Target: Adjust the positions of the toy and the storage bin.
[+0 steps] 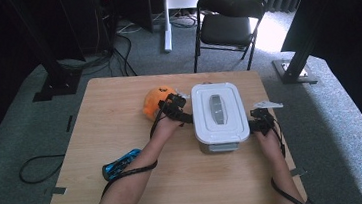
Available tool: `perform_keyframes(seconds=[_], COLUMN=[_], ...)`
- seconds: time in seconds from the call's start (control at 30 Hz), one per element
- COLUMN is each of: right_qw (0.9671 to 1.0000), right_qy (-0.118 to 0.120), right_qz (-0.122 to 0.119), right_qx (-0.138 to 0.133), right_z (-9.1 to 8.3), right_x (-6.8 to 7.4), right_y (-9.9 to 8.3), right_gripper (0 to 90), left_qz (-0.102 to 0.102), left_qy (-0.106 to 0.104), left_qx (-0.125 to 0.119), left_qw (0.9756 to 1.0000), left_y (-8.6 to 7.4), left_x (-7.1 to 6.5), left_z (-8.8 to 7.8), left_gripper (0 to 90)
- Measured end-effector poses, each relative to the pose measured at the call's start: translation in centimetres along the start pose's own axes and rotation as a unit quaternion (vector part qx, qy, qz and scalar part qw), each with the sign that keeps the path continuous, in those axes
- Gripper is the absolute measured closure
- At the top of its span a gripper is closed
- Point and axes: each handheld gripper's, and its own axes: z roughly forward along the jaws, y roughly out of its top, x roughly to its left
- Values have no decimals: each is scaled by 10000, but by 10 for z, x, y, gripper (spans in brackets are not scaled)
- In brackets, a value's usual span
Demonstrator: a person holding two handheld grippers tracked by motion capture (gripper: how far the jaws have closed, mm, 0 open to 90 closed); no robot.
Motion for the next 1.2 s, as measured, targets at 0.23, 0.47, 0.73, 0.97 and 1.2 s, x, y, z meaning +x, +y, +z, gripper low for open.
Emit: perform_keyframes(seconds=[0.23, 0.47, 0.73, 0.97, 1.2], right_qw=[9998, 9995, 9989, 9982, 9978], right_qy=[119, 125, 264, 387, 444], right_qz=[-142, -302, -382, -420, -451], right_qx=[-35, -35, -94, -162, -206], right_z=[-9, -17, -19, -23, -26], right_x=[19, 40, 55, 65, 73], right_y=[-9, -15, -21, -27, -32], right_gripper=[212, 215, 215, 214, 214], left_qz=[75, 88, 123, 88, 24], left_qy=[-5, 27, 85, 54, 38], left_qx=[-5, 6, 65, 49, 11], left_qw=[10000, 10000, 9999, 9999, 10000], left_y=[-20, -40, -57, -69, -82], left_x=[-1, 0, 2, 2, 1], left_z=[-17, -31, -43, -51, -59], left_gripper=[13, 13, 14, 14, 15])
